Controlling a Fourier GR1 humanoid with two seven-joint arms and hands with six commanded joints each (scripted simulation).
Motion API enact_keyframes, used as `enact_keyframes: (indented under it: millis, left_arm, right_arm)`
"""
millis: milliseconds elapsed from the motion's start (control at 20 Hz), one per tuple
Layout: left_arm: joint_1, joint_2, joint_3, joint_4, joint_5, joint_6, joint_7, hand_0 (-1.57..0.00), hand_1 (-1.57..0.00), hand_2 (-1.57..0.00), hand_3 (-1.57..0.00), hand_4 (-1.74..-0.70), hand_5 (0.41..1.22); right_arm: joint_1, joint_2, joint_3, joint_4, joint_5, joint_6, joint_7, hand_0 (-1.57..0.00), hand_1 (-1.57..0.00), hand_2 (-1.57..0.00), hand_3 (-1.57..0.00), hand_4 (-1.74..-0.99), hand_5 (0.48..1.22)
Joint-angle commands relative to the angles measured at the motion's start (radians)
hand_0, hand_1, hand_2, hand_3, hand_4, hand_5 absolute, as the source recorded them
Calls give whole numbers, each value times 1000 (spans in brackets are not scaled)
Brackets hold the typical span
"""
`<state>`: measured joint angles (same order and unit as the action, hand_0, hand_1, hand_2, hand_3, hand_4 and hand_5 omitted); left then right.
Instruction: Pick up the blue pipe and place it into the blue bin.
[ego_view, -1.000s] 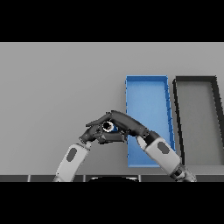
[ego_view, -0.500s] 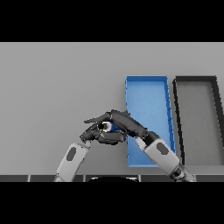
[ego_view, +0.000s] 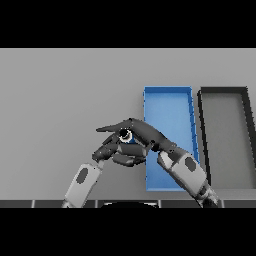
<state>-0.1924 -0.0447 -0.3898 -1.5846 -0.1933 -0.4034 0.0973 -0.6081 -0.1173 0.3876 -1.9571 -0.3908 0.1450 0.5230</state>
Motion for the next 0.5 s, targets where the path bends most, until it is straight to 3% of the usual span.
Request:
enact_keyframes:
  millis: [0,100,200,350,450]
  left_arm:
    - [-10,-1,6,6,0,2,15,-10,-9,-9,-8,-908,456]
    - [1,7,5,-10,4,-3,7,-6,-5,-5,-5,-906,445]
    - [5,11,11,-10,15,-10,20,-3,-3,-3,-3,-906,437]
    - [-8,-1,11,-1,4,2,43,-1,-1,-1,-1,-902,432]
    - [-1,11,13,-17,8,-4,35,0,0,0,0,-892,428]
  right_arm:
    - [-48,-9,-43,6,-52,-13,21,-1571,-1571,-1571,-1571,-1741,1221]
    - [-164,-36,-110,17,-146,-27,54,-1571,-1571,-1571,-1571,-1741,1221]
    - [-251,-73,-176,46,-215,-38,52,-1571,-1571,-1571,-1571,-1741,1221]
    - [-351,-152,-274,116,-167,-104,23,-1571,-1571,-1571,-1571,-1741,1221]
    - [-407,-195,-320,185,-130,-123,49,-1571,-1571,-1571,-1571,-1741,1221]
